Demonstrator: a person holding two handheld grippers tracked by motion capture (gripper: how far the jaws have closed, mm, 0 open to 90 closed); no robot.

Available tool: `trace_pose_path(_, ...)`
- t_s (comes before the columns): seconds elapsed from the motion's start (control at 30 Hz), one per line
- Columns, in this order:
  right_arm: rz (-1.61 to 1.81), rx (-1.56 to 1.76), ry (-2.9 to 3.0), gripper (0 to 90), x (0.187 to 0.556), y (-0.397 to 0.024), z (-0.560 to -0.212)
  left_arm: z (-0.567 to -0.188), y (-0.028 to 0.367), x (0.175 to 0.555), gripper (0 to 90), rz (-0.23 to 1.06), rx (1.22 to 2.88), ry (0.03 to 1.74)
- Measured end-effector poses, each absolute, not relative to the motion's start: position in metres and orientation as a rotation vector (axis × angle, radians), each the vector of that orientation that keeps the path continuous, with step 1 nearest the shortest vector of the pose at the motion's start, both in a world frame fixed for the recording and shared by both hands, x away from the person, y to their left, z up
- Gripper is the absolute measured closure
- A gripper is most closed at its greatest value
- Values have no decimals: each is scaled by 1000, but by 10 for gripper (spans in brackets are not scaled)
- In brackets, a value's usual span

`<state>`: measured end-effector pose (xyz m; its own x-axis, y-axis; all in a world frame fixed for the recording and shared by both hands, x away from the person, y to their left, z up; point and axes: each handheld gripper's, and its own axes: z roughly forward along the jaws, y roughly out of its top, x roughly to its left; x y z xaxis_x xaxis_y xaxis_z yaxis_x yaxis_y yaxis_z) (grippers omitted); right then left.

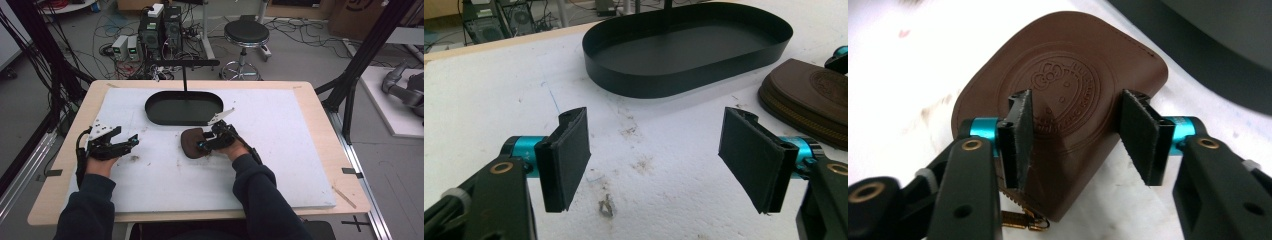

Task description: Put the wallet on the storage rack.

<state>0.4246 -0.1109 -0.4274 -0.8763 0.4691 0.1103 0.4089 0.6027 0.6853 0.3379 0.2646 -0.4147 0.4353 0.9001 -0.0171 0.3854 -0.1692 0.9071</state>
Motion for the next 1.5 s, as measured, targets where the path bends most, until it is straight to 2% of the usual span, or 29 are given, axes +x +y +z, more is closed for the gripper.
trace_pose_path(0.2, 984, 501, 2773, 588, 434, -117, -413, -415, 265, 338, 285, 687, 1750, 1112)
trace_pose_path(0.3, 1000, 796, 2693, 341, 438, -125, -410, -415, 266, 338, 285, 687, 1745, 1114)
trace_pose_path(0.37, 1081, 915, 2657, 314, 436, -128, -412, -415, 266, 338, 285, 687, 1746, 1117)
trace_pose_path(0.5, 1194, 886, 2654, 204, 426, -120, -421, -415, 266, 338, 288, 682, 1746, 1117)
trace_pose_path(0.67, 1198, 977, 2695, 162, 433, -113, -439, -414, 266, 337, 291, 681, 1747, 1114)
trace_pose_path(0.83, 1253, 973, 2759, 166, 439, -115, -446, -415, 267, 338, 292, 676, 1745, 1117)
trace_pose_path(0.93, 1253, 920, 2792, 181, 437, -113, -446, -416, 266, 338, 294, 677, 1746, 1121)
trace_pose_path(1.03, 1261, 842, 2839, 283, 435, -110, -445, -416, 266, 339, 295, 678, 1756, 1117)
trace_pose_path(1.23, 1212, 774, 2814, 340, 427, -107, -436, -416, 266, 338, 296, 675, 1754, 1120)
trace_pose_path(1.27, 1215, 769, 2804, 366, 426, -107, -434, -416, 266, 338, 296, 674, 1753, 1120)
trace_pose_path(1.4, 1329, 687, 2796, 563, 420, -111, -419, -416, 268, 338, 297, 675, 1745, 1125)
trace_pose_path(1.5, 1372, 634, 2814, 606, 414, -108, -415, -416, 269, 338, 297, 674, 1741, 1119)
